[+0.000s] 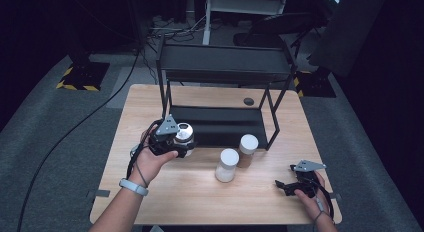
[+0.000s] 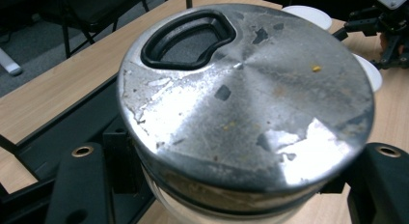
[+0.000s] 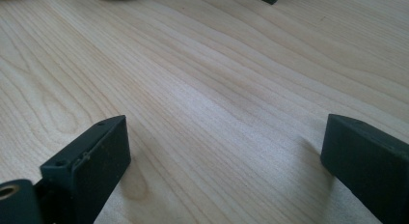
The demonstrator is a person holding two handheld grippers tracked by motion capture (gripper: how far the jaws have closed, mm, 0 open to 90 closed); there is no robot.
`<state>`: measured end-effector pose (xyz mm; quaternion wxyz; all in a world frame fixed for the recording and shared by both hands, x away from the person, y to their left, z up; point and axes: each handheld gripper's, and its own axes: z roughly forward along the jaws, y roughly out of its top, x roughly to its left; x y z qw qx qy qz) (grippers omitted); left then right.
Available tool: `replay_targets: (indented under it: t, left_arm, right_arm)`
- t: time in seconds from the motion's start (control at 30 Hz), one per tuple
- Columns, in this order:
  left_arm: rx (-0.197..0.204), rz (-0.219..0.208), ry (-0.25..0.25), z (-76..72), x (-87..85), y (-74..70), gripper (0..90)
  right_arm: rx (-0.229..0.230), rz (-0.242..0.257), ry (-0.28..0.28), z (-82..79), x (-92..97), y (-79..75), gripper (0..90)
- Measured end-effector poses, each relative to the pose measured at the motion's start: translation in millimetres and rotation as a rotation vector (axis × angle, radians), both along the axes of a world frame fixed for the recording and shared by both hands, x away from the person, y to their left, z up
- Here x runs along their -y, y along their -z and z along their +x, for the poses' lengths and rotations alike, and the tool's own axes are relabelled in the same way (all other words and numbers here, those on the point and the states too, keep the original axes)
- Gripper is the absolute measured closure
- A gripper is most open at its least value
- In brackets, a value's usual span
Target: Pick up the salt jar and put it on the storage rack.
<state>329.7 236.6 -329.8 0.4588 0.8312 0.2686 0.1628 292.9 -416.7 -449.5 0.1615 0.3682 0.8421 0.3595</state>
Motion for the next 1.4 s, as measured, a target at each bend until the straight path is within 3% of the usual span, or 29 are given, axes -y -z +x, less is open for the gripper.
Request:
replay_targets:
  t: [0.7, 1.4]
  left_arm:
    - [-0.002, 0.025, -0.03, 39.3, 19.8, 4.9, 29.8]
    - [-0.058, 0.07, -0.085, 71.1, 37.2, 26.0, 29.8]
  right_arm:
    - [0.0, -0.001, -0.001, 0.0, 0.0, -0.1, 3.3]
    - [0.0, -0.001, -0.003, -0.5, 0.0, -0.1, 3.3]
